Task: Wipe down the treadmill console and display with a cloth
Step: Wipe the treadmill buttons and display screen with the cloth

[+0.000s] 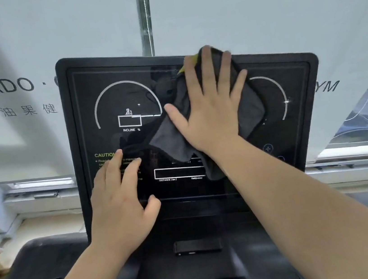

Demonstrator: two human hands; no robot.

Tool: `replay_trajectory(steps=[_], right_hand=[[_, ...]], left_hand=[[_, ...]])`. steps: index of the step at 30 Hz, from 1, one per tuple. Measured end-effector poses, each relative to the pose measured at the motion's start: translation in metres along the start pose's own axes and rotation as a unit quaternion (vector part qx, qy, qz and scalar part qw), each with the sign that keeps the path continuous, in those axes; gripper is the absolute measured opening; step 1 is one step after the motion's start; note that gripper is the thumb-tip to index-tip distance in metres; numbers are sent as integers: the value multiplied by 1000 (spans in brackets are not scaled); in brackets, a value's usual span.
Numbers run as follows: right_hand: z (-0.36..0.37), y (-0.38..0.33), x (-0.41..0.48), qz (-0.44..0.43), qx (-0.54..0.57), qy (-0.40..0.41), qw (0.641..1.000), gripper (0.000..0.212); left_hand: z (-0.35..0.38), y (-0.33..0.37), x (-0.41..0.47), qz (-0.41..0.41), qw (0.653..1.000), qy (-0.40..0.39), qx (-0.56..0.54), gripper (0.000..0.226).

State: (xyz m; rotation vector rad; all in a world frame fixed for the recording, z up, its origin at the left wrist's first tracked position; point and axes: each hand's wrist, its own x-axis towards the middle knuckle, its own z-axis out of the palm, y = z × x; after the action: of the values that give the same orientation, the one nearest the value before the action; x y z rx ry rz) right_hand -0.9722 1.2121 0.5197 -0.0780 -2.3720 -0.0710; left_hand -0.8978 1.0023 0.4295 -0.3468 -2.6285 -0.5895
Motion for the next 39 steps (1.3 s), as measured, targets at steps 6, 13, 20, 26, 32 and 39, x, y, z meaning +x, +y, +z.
replay_trajectory(steps=[6, 13, 20, 26, 32, 39], right_hand=[[10, 40, -49, -131, -46, -13, 990, 89], [-3, 76, -36, 100, -13, -37, 994, 105], [-4, -6, 8, 85, -2, -22, 996, 102], [11, -65, -17, -164, -31, -27, 986, 89], [24, -22, -67, -227, -52, -34, 972, 92], [2, -6, -24, 66, -21, -40, 997, 108]], left_hand=[[4, -2, -1, 0, 1000, -2, -10, 66], [-3, -13, 0, 29, 999, 10, -30, 55], [-14, -42, -1, 16, 998, 40, -37, 69], [-16, -57, 0, 12, 1000, 20, -13, 72], [-17, -62, -1, 19, 999, 24, -39, 70], [-25, -86, -5, 40, 996, -13, -79, 67]])
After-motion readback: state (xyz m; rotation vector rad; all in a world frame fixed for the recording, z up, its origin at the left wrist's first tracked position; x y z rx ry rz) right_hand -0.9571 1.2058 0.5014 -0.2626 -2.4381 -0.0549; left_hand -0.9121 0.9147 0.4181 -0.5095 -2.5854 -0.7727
